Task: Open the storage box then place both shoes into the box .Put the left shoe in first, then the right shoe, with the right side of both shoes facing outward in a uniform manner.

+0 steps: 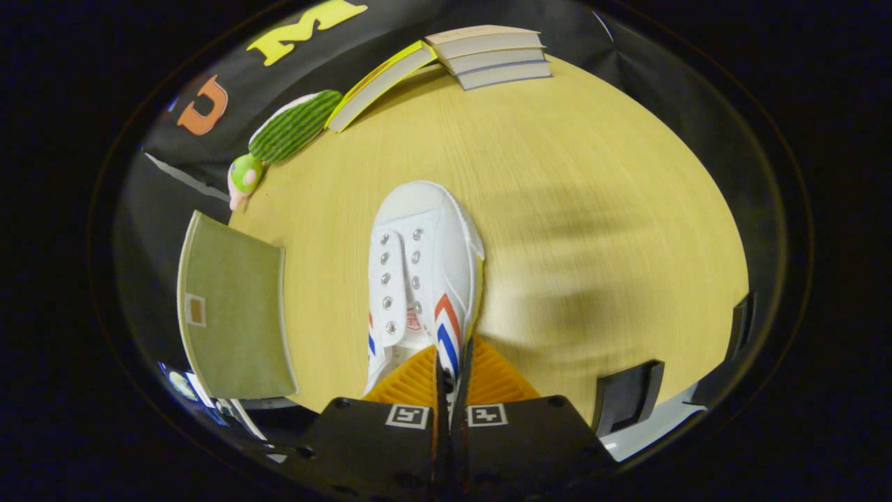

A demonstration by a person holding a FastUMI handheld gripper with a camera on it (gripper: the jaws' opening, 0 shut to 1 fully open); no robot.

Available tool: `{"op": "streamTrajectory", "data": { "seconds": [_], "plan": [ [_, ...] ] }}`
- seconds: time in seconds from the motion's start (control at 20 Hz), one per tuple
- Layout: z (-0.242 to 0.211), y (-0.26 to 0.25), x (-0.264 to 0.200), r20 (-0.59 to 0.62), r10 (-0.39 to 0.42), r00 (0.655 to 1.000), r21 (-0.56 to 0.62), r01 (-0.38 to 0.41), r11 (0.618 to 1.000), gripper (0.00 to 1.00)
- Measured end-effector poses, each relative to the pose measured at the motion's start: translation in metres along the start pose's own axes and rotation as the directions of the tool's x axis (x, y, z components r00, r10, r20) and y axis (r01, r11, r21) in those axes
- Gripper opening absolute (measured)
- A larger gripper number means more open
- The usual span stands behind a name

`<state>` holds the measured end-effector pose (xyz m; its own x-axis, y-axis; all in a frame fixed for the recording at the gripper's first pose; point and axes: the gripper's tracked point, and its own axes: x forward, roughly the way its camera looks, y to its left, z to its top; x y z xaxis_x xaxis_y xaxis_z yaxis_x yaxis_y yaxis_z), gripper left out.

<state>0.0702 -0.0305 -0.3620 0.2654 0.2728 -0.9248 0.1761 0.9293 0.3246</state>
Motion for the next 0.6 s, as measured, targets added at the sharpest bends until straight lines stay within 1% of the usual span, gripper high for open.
{"op": "streamTrajectory", "data": {
  "seconds": [0.15, 0.3, 0.5, 0.6],
  "plan": [
    [-0.004, 0.007, -0.01, 0.012, 0.023, 1.0, 0.016, -0.023, 1.0, 0.06],
    [-0.006, 0.027, -0.037, 0.035, 0.057, 0.998, 0.034, -0.059, 0.998, 0.06],
    [-0.013, 0.066, -0.088, 0.08, 0.085, 0.993, 0.034, -0.088, 0.996, 0.06],
    [-0.017, 0.097, -0.116, 0.106, 0.14, 0.984, 0.027, -0.143, 0.989, 0.06]
  ]
}}
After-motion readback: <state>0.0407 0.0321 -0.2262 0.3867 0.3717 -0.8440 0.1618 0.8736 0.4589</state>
